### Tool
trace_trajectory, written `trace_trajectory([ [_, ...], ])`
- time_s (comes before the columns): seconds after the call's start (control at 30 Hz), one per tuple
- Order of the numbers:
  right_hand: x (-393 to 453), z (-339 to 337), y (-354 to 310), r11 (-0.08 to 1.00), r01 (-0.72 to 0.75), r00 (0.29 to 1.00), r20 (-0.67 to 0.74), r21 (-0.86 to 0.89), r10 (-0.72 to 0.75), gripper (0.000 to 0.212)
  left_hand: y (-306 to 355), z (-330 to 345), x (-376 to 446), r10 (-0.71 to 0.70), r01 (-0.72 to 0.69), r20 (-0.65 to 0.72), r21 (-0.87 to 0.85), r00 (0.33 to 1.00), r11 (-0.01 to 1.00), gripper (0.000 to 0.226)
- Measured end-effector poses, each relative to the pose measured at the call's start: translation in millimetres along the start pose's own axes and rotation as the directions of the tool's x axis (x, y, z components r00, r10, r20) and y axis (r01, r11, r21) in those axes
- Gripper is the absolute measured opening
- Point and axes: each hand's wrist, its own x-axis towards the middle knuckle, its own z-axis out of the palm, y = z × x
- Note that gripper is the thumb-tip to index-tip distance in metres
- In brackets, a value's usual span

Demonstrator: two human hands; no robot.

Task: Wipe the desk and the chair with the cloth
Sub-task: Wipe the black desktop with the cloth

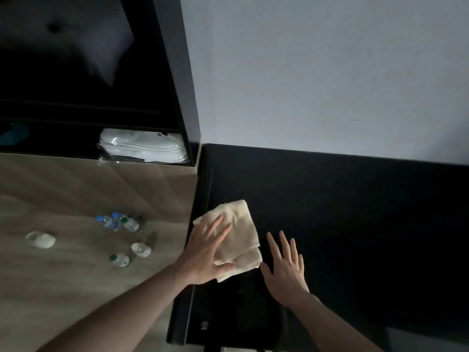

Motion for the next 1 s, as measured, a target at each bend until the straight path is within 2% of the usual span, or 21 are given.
trace_trajectory([
  [0.03,-9.0,-1.7,18.8,0.998,-0.046,0.999,0.007,-0.035,0.046,0.080,-0.4,3.1,9.9,-0.035,0.031,0.066,0.054,0.997,0.998,0.113],
  [0.1,-26.4,-6.6,56.6,0.987,-0.143,0.989,0.022,-0.076,0.145,0.084,-2.9,12.2,26.7,-0.082,0.065,0.113,0.151,0.990,0.986,0.122],
  [0.23,-59.8,-10.3,124.3,0.956,-0.281,0.956,0.059,-0.085,0.286,0.089,0.1,22.8,45.8,-0.131,0.116,0.064,0.203,0.989,0.972,0.126],
  [0.37,-69.8,-5.7,154.5,0.974,-0.204,0.975,0.069,-0.099,0.211,0.091,20.6,16.7,64.0,-0.264,0.249,0.048,0.211,0.963,0.945,0.122],
  [0.53,-64.9,-1.6,165.1,0.990,-0.108,0.990,0.078,-0.093,0.115,0.091,59.2,15.3,78.0,-0.457,0.442,0.082,0.147,0.886,0.885,0.115],
  [0.7,-79.2,-27.0,213.4,0.993,0.039,0.999,0.039,-0.112,-0.035,0.089,115.7,30.7,77.5,-0.558,0.553,0.070,0.086,0.827,0.829,0.107],
  [0.8,-101.7,-39.5,279.6,0.986,-0.024,0.999,0.040,-0.167,0.031,0.094,165.0,48.1,81.9,-0.570,0.561,0.085,0.109,0.817,0.820,0.106],
  [0.9,-122.2,-52.8,339.2,0.966,-0.101,0.988,0.089,-0.239,0.126,0.100,221.4,66.6,88.0,-0.558,0.540,0.163,0.142,0.814,0.830,0.110],
  [1.0,-128.3,-61.3,356.2,0.956,-0.092,0.978,0.157,-0.278,0.140,0.100,265.0,74.7,89.6,-0.527,0.522,0.270,0.096,0.806,0.847,0.114],
])
